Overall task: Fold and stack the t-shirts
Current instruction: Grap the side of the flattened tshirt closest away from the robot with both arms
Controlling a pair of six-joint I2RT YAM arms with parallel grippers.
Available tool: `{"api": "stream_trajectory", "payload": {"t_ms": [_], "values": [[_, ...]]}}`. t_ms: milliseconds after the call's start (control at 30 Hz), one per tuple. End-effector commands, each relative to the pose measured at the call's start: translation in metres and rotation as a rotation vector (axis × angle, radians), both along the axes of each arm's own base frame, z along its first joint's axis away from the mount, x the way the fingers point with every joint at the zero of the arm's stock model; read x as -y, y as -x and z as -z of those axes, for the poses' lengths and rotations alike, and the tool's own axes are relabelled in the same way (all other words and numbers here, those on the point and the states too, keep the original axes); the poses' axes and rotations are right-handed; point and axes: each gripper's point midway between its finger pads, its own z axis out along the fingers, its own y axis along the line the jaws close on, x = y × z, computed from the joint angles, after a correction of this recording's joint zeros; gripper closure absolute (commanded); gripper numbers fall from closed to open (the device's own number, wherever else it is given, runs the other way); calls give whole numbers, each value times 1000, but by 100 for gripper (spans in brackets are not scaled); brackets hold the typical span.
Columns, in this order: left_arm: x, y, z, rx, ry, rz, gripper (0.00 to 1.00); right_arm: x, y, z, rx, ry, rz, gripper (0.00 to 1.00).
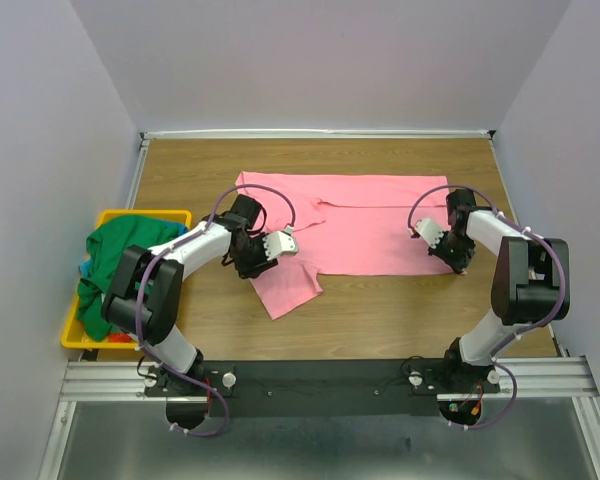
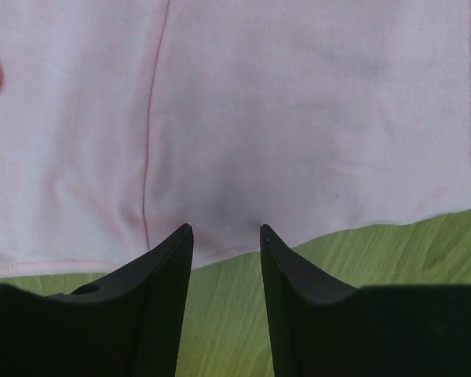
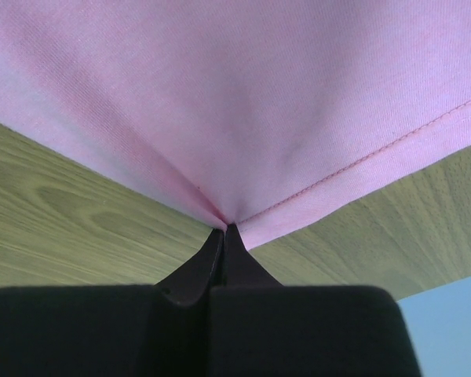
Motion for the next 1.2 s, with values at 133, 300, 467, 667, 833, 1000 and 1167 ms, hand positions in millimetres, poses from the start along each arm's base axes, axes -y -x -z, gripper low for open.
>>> {"api": "stream_trajectory", "payload": {"t_ms": [133, 300, 467, 667, 833, 1000, 1167], "values": [[-16, 16, 36, -66, -112, 7, 59, -1, 0, 4, 6, -9, 25, 99], [-13, 19, 27, -71, -96, 26, 87, -1, 4, 1, 6, -9, 25, 99], [-10, 28, 5, -97, -65, 33, 100, -4, 8, -10, 12, -20, 28, 100], [-11, 47, -11, -121, -35, 45, 100, -4, 23, -27, 4, -39, 26, 99], [-14, 56, -27, -113, -4, 45, 100, -2, 40, -37, -4, -44, 21, 99], [-24, 40, -53, -83, 19, 9, 100, 4, 34, -51, 33, -52, 32, 99], [-23, 14, -68, -68, 50, -23, 100, 5, 6, -58, 47, -83, 55, 99]]}}
